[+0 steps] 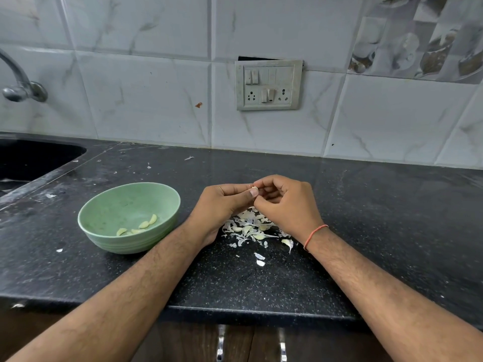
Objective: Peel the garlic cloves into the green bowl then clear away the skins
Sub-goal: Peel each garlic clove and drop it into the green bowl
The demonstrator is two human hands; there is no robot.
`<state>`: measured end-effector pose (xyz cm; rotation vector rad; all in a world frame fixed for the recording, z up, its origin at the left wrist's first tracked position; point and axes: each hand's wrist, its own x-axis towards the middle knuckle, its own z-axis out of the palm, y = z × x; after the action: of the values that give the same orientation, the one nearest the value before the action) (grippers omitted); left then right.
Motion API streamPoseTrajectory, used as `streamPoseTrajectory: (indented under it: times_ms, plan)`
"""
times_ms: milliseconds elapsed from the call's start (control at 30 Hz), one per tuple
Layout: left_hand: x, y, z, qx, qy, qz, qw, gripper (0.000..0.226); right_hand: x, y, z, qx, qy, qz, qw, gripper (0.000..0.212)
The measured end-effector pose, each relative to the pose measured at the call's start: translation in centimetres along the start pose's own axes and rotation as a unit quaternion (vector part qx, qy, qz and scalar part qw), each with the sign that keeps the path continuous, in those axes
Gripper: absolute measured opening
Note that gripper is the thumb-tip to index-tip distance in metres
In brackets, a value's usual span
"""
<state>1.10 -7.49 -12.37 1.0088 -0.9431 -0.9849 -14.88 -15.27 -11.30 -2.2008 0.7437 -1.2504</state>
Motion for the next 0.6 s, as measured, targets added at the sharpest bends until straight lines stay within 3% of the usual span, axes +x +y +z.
streamPoseTrajectory:
  times_ms: [300,600]
  plan:
    - [0.04,0.04,0.22,0.016,0.027,-0.010,0.999,0.022,-0.16,-0.36,0.12,-0.044,0.007,-0.017,0.999,0.014]
    - [0.30,-0.45,-0.38,0.005,0.012,-0.006,1.000,0.027,-0.28,-0.81,0.39,-0.147,0.005,-0.090,0.985,0.014]
